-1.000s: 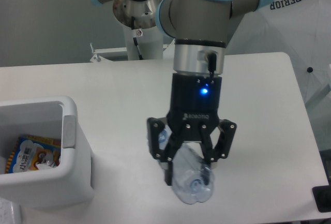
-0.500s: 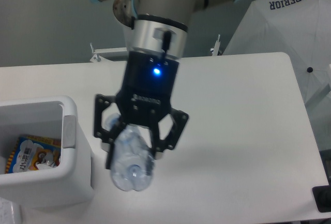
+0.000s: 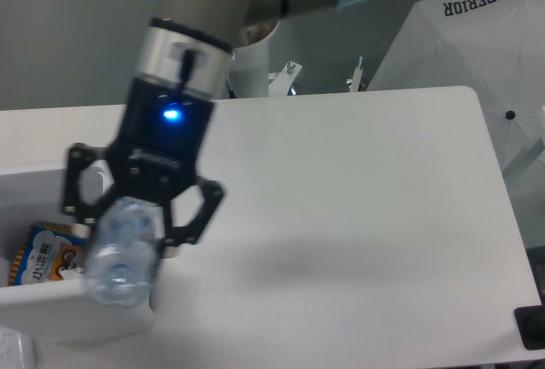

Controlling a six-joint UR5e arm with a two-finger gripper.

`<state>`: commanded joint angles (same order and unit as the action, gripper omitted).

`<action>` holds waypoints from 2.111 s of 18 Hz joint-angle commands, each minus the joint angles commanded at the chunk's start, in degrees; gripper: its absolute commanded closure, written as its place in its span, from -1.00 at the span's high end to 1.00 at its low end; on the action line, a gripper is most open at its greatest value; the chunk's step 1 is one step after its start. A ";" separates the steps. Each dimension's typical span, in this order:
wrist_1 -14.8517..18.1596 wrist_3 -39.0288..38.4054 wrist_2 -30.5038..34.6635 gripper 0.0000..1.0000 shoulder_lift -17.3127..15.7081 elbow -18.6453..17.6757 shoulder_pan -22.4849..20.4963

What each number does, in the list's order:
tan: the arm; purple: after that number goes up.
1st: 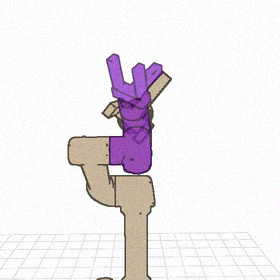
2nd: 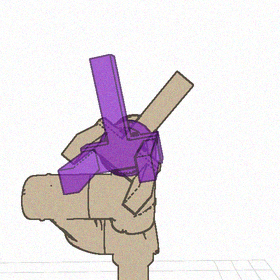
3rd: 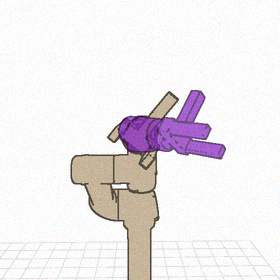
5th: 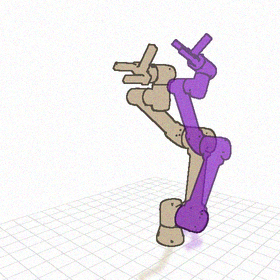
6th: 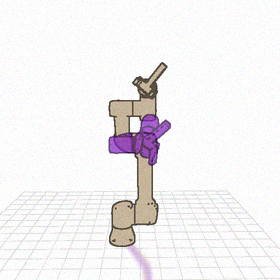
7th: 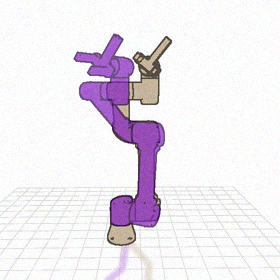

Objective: Place the trash in the trash can
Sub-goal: 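Carry the bottle over the bin and lower it inside, then open the gripper to release the bottle and raise it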

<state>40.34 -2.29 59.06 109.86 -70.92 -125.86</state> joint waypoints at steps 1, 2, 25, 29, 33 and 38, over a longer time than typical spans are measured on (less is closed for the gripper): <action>-0.09 0.00 0.00 0.27 0.09 -0.09 0.52; 0.00 0.00 0.00 0.27 0.35 -0.09 1.23; -0.09 0.53 0.35 0.57 2.47 -3.51 7.38; -0.09 0.53 0.26 0.58 1.23 -5.01 7.30; -0.09 0.88 0.26 0.64 0.18 -6.33 7.30; -0.09 0.62 0.70 1.00 -1.40 -4.75 4.15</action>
<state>40.25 -1.66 59.77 108.46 -75.67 -121.71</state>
